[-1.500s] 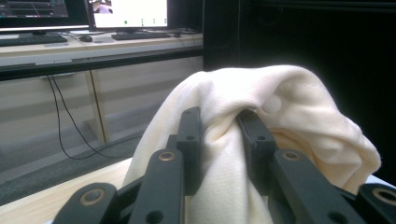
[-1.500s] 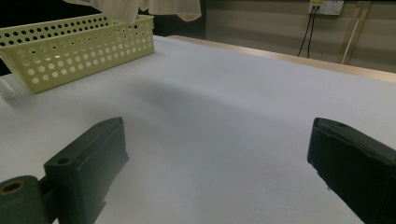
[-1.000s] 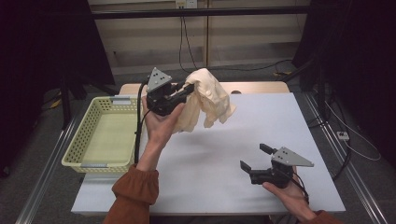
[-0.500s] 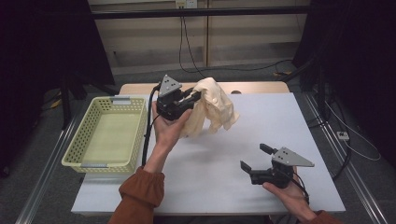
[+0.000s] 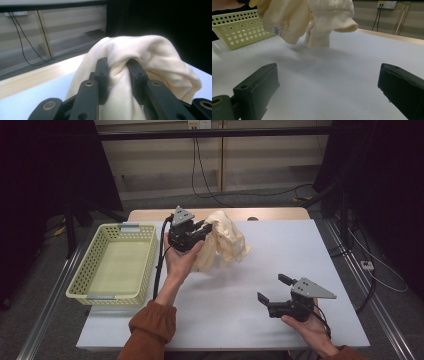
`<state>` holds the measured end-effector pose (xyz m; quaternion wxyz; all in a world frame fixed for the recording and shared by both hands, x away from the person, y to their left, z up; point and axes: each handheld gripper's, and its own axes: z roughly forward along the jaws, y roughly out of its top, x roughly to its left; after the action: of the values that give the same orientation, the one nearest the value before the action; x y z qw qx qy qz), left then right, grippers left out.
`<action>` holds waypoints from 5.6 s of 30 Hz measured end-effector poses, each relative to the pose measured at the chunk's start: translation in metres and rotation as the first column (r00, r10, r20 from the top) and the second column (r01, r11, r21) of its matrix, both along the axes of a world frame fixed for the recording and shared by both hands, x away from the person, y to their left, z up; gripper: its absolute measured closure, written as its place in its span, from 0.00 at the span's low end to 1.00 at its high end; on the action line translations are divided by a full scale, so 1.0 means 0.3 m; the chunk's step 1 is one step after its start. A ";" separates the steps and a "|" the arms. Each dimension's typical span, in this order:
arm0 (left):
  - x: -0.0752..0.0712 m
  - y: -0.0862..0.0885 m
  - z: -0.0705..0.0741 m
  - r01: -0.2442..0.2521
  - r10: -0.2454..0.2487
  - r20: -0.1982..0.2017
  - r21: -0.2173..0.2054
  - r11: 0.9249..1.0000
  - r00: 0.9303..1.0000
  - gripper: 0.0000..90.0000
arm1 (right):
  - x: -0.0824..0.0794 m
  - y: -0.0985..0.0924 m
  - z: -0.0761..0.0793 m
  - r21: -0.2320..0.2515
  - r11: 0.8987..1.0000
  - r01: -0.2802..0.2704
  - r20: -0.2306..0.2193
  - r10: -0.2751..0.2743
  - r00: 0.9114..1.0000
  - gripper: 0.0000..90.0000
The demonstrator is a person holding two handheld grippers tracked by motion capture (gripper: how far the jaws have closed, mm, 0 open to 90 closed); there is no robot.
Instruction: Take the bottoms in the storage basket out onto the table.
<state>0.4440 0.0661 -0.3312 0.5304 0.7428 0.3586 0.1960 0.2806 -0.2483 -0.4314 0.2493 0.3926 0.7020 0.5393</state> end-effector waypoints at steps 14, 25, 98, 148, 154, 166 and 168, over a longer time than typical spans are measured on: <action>0.030 0.025 -0.078 -0.027 0.027 -0.043 0.010 1.000 0.999 0.81 | 0.000 0.000 0.000 -0.001 1.000 0.000 -0.001 0.000 1.000 0.04; 0.029 0.001 -0.111 0.001 0.001 -0.033 0.069 0.998 0.999 0.80 | -0.002 0.002 0.000 -0.002 1.000 -0.002 -0.002 0.002 1.000 0.04; 0.124 -0.067 -0.348 0.075 -0.042 -0.245 0.126 0.989 0.969 0.41 | -0.006 -0.001 0.001 -0.002 1.000 0.000 -0.001 0.000 1.000 0.04; 0.039 -0.018 -0.202 0.100 -0.086 -0.112 0.126 0.987 0.990 0.08 | -0.002 -0.018 -0.006 0.010 1.000 0.000 -0.011 0.000 1.000 0.04; 0.029 -0.012 -0.193 0.117 -0.104 -0.109 0.122 0.986 0.989 0.07 | -0.006 -0.021 -0.006 0.004 1.000 0.011 -0.010 -0.011 1.000 0.04; -0.002 0.004 -0.161 0.097 -0.089 -0.064 0.134 0.986 0.994 0.07 | -0.010 -0.019 -0.004 0.002 1.000 0.018 -0.009 -0.018 1.000 0.04; -0.010 0.005 -0.157 0.101 -0.094 -0.058 0.131 0.986 0.994 0.07 | -0.011 -0.016 -0.003 0.000 1.000 0.017 -0.009 -0.017 1.000 0.04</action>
<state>0.4411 0.0675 -0.3783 0.4790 0.7982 0.3212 0.1741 0.2774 -0.2532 -0.4323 0.2509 0.4009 0.6998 0.5353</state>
